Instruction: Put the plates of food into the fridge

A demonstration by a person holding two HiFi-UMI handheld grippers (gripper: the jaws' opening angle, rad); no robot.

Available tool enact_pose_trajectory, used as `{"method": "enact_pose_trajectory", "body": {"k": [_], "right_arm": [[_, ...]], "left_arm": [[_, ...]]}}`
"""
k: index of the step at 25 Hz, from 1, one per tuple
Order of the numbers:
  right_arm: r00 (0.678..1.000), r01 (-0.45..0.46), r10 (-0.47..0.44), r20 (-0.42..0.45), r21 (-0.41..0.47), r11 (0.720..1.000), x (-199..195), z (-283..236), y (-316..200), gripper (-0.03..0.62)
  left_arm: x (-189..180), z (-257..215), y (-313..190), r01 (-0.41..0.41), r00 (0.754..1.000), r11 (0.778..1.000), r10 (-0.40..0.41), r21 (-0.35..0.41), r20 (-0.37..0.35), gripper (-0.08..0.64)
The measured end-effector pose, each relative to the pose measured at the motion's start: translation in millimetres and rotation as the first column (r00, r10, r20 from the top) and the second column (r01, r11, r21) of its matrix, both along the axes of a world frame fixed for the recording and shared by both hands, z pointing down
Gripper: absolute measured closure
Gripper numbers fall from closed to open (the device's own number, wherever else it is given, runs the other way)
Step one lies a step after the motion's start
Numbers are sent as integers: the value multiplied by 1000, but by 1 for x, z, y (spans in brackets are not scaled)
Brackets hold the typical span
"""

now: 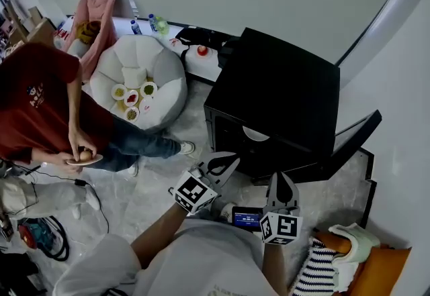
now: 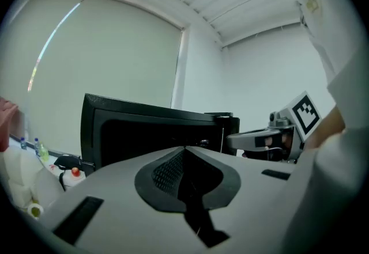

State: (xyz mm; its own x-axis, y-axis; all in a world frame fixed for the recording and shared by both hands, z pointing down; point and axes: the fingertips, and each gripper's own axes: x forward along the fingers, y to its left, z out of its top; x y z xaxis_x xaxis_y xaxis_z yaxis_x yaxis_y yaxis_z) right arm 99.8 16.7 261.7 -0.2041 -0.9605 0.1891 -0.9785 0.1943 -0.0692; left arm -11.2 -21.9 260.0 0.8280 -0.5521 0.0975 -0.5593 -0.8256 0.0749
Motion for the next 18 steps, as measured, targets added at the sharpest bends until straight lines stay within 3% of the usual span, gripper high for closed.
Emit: {"method": "enact_pose_trajectory", "body": {"k": [5, 8, 18], "right_arm": [[1000, -9, 9, 4, 2, 1000, 0, -1, -2, 581], [1000, -31, 31, -2, 1, 1000, 1, -1, -1, 581], [995, -81, 82, -48, 26, 996, 9, -7, 1, 584]], "left_arm": [[-16, -5, -16, 111, 991, 991, -116, -79, -61, 555], [-25, -6, -18, 159, 983, 984, -166, -84, -75, 555], [-19, -16, -12, 141, 987, 989, -143, -37, -67, 555]]}}
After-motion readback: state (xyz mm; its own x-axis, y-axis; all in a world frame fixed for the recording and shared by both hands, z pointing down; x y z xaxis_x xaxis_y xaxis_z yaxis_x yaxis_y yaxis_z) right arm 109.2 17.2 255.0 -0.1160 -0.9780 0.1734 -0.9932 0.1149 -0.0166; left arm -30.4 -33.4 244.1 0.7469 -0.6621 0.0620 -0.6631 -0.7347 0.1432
